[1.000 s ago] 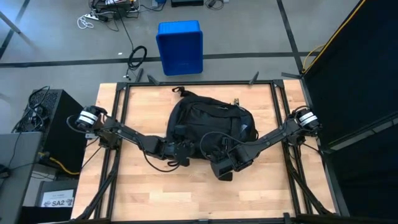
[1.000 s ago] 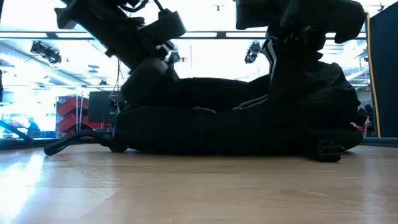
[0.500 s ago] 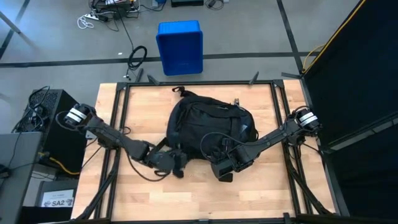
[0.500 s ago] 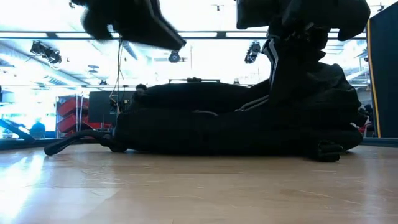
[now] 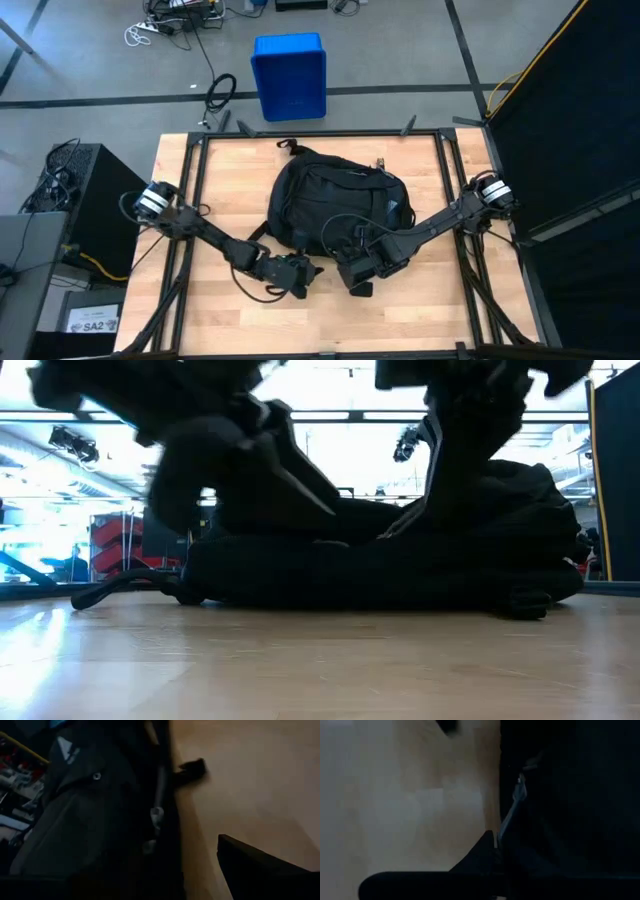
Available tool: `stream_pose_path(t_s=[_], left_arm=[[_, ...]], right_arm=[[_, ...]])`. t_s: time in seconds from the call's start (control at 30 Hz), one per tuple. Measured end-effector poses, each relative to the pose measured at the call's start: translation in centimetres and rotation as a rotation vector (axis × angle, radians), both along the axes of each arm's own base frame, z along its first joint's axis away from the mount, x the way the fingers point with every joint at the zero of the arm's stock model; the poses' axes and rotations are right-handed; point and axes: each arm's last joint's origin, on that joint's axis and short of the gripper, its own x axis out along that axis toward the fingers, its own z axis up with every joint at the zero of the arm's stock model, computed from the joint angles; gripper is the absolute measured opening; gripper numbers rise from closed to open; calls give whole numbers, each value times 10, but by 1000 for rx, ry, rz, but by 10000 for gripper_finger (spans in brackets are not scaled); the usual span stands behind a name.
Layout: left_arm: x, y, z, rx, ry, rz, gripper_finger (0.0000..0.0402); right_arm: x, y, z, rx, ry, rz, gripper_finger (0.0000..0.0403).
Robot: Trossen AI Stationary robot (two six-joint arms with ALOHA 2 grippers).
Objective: Unpack backpack
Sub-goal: Open the black backpack
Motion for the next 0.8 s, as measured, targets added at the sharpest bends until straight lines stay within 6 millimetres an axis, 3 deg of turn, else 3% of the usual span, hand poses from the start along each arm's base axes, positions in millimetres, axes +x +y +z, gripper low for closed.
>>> stream_pose_path(t_s=[0.37,0.8], left_arm=[[12,24,-7,-15,8,51,225],[19,35,-3,-54,-29,48,225]], right_arm=[[11,7,31,3,-94,71,0],[14,7,33,4,-118,95,0]])
